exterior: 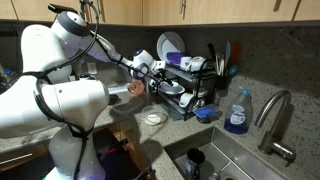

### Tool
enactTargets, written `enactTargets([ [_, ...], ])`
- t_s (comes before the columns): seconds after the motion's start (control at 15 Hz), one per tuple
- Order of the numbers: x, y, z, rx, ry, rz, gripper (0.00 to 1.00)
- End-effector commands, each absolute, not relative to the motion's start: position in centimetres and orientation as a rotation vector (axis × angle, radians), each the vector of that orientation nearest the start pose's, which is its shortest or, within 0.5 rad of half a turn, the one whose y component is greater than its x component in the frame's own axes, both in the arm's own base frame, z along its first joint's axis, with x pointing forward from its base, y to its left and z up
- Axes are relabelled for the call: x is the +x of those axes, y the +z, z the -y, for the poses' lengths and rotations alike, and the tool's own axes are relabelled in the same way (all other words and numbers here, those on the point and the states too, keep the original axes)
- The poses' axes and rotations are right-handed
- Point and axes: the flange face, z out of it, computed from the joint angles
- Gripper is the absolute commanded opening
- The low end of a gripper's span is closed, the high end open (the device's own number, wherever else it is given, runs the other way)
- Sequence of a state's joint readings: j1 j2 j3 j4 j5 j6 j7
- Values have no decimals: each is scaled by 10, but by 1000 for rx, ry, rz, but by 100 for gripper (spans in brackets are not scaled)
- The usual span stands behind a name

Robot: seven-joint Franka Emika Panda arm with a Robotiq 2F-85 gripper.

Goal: Take the bowl from the rack and put it on the counter

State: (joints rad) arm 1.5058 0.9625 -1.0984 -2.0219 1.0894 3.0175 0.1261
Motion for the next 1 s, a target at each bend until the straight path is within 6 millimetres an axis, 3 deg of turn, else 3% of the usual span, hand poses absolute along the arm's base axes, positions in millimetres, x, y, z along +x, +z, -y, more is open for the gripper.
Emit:
enactTargets([
  [0.0,581,286,-248,-2830,-1235,-609,100],
  [0.47,603,275,-247,-2810,-1018,-780,100],
  [0.93,619,263,-266,-2808,-948,-849,100],
])
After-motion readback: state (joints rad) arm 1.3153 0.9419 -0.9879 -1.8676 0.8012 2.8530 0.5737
